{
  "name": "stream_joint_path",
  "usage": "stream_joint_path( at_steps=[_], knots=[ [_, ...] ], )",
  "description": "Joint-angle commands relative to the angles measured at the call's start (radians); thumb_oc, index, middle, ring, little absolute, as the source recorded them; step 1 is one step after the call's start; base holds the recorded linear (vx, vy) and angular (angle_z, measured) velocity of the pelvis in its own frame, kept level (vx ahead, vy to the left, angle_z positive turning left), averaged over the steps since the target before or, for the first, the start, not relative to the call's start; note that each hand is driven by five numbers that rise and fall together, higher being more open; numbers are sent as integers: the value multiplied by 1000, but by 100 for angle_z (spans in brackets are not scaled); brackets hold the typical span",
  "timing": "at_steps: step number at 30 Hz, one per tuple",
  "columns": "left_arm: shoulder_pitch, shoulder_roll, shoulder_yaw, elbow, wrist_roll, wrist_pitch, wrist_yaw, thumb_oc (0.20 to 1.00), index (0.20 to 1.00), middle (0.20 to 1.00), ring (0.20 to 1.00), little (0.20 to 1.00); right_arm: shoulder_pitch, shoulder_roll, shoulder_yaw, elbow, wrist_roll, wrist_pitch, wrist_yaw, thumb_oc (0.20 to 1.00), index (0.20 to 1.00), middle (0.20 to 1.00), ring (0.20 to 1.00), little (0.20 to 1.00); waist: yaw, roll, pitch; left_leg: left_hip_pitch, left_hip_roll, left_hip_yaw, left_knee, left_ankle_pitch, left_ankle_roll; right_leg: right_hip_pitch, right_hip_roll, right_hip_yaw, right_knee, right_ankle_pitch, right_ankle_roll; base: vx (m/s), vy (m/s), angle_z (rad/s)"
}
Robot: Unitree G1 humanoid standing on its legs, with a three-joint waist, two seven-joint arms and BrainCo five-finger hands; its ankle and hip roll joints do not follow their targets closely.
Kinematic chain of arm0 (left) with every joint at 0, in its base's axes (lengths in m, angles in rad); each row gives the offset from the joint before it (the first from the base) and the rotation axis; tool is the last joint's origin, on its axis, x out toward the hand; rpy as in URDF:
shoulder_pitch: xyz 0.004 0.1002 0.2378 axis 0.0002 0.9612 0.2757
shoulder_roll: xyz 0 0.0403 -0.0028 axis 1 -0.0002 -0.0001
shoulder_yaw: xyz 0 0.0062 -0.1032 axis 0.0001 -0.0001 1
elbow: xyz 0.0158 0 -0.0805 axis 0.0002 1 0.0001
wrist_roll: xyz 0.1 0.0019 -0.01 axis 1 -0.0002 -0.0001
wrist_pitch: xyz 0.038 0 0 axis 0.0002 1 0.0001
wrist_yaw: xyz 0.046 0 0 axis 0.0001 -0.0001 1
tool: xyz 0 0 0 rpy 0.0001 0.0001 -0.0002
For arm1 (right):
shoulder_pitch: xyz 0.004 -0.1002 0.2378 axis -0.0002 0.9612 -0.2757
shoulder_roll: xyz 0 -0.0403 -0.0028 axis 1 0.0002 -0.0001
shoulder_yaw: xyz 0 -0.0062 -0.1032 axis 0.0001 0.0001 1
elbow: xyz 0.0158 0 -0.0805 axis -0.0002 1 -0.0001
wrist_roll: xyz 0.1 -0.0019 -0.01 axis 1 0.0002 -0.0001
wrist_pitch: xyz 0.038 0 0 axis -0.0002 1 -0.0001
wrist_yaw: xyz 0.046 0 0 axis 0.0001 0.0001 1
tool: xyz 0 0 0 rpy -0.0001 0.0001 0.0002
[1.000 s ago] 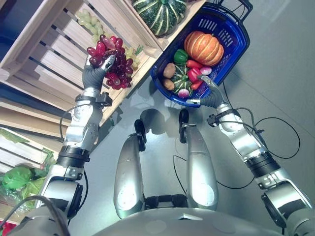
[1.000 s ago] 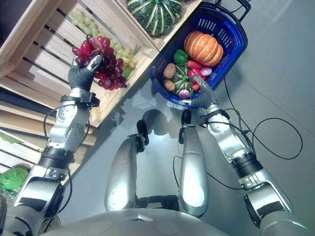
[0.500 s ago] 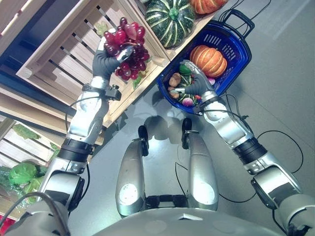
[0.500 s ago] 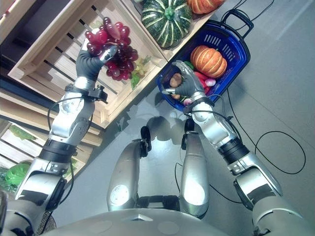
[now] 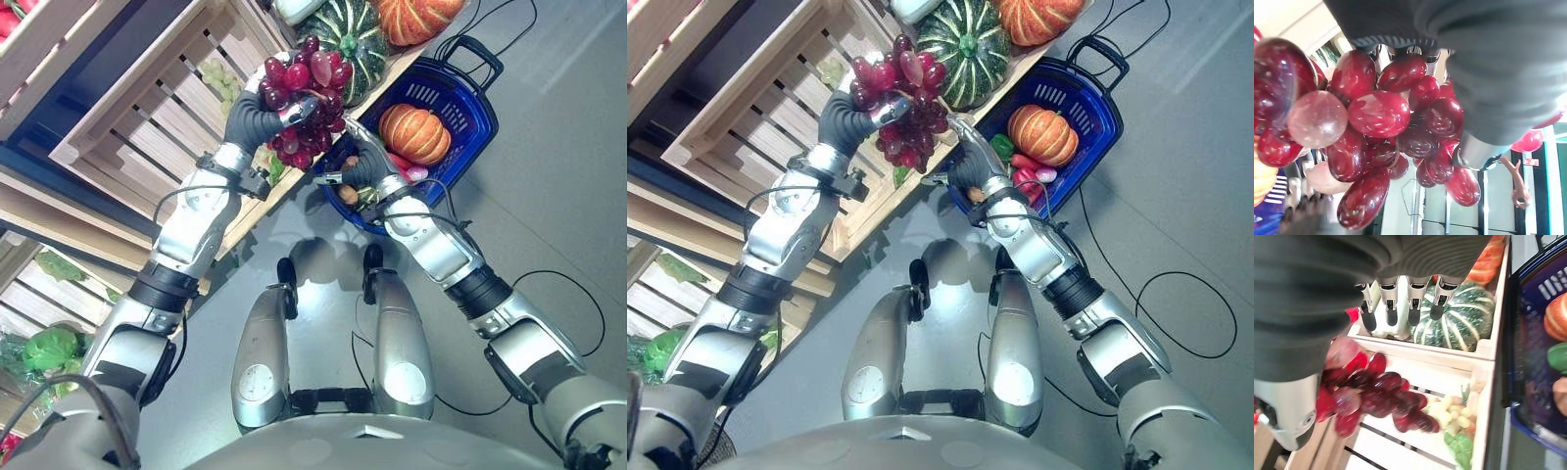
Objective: Pick up fruits and vegetables into the basket
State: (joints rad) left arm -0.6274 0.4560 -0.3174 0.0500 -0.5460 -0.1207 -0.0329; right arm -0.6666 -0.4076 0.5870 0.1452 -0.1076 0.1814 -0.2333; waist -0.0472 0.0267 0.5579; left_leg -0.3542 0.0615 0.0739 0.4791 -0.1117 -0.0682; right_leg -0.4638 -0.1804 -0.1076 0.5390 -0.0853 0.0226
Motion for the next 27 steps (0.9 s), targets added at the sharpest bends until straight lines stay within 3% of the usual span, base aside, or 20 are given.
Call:
stream_joint_path(
  at_steps=[1, 11, 22, 27],
  knots=[
    [-47, -45, -33, -155, -65, -35, -4, 200, 200, 200, 200, 200, -51, 66, 4, -35, 55, -54, -80, 1000, 1000, 1000, 1000, 1000, 9, 15, -82, 17, -38, 39, -31, -34, 59, 82, -26, -22, -47, -53, 49, 0, 0, 0],
    [-14, -127, -83, -195, -170, -45, 3, 200, 200, 200, 200, 200, -14, 133, -33, -22, 219, -99, -186, 1000, 1000, 1000, 1000, 1000, 5, 11, -78, 30, -39, 37, -42, -35, 63, 101, -26, -29, -68, -47, 51, -15, -3, 0],
    [27, -213, -134, -228, -322, -55, 0, 200, 200, 200, 200, 200, 1, 219, -48, -16, 434, -196, -120, 1000, 1000, 1000, 1000, 1000, 16, 5, -76, 38, -41, 30, -48, -32, 68, 124, -28, -48, -87, -39, 49, 2, -11, 2],
    [39, -242, -158, -231, -400, -44, 1, 200, 200, 200, 200, 200, -1, 240, -51, 8, 476, -228, -145, 1000, 1000, 1000, 1000, 1000, 23, -3, -76, 38, -39, 29, -40, -34, 72, 132, -30, -58, -87, -35, 46, 12, -32, 3]
  ],
)
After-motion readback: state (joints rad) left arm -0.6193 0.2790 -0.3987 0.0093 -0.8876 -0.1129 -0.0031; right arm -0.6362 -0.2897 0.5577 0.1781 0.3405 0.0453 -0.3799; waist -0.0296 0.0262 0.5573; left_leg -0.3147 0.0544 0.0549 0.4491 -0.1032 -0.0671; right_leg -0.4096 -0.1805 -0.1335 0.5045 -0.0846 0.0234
